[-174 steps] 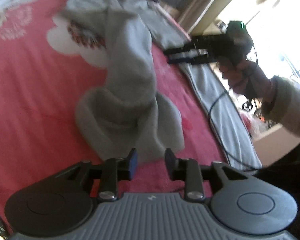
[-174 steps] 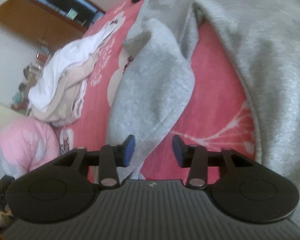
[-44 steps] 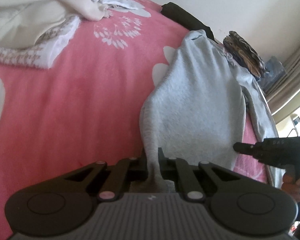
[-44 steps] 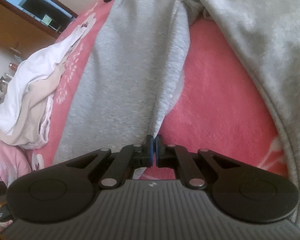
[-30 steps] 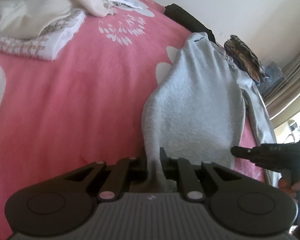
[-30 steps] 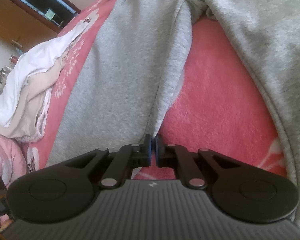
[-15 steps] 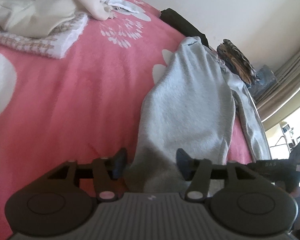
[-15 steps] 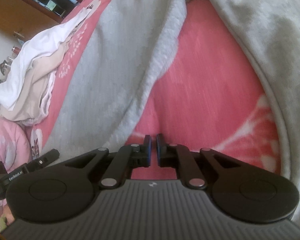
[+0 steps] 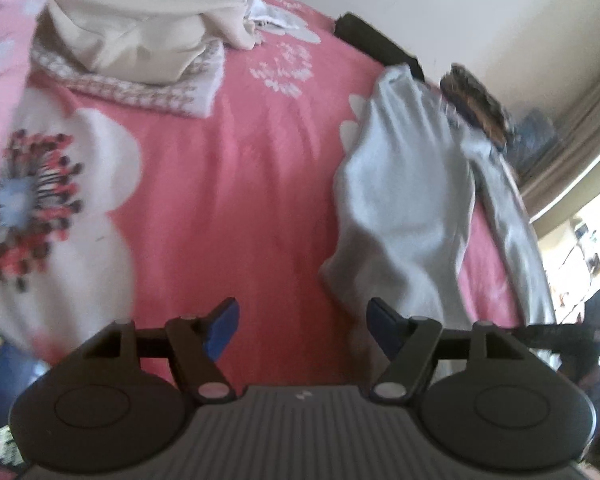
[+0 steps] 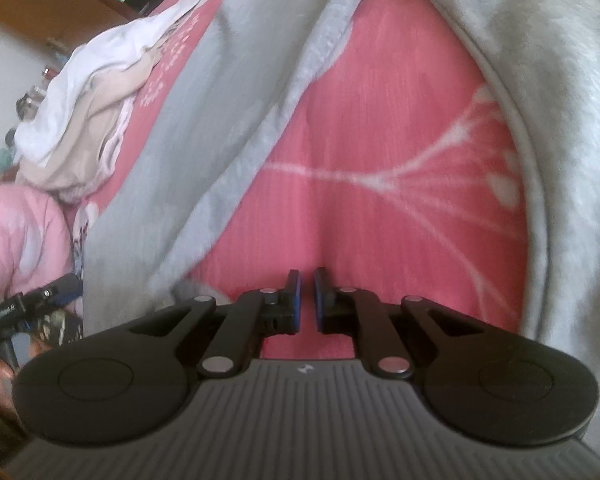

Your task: Fold clothes

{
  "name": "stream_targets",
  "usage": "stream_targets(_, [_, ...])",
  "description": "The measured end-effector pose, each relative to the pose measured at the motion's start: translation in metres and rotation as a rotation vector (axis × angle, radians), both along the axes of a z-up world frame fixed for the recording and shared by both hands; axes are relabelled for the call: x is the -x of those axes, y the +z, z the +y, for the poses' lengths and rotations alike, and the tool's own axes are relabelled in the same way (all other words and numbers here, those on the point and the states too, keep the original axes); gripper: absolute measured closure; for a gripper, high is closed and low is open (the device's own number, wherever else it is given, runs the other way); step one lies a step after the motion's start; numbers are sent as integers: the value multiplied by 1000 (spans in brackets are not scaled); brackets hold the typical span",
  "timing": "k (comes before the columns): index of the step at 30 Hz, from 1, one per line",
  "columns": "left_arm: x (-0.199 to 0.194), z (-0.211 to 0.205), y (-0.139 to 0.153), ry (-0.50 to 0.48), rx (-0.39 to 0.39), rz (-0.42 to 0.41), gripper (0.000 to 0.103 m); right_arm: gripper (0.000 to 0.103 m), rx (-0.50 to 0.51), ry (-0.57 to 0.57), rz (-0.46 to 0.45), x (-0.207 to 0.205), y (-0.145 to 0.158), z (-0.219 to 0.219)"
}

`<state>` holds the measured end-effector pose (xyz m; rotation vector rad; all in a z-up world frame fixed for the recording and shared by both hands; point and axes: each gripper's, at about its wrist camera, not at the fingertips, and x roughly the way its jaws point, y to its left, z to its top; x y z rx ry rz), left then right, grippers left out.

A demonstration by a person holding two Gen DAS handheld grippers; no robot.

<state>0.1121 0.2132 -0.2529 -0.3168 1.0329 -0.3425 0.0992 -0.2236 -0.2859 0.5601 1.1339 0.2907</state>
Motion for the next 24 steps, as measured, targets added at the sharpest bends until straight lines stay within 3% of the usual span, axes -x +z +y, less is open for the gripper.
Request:
stream_targets(6, [25, -4, -2, -136, 37, 51, 31, 90, 54, 72, -35, 36, 7, 6])
stream_targets(8, [32, -16, -5, -194, 53, 51, 32, 78, 119, 123, -61, 44, 17, 13])
stream_targets(10, [38, -27, -7, -248, 83, 47, 32, 65, 205, 148, -128, 53, 35, 22])
stream_targets(12, [41, -35, -7, -281, 143, 43, 31, 55, 230, 211, -270, 68, 59, 29])
stream_targets(16, [35, -42, -14, -281, 295, 84, 29, 20, 253, 395, -495, 91, 91, 55])
stream_targets(19, [23, -50, -26, -272, 344, 149, 28, 15, 328, 557, -572, 96, 86, 81])
stream_targets(20, [19, -53, -29, -271, 340, 164, 31, 15, 358, 616, -588, 97, 82, 90])
stream_targets(22, [10, -59, -34, -273, 346, 210, 48, 15, 438, 724, -619, 97, 67, 108])
stream_targets(24, [3, -63, -36, -270, 362, 255, 81, 15, 508, 775, -639, 91, 53, 120])
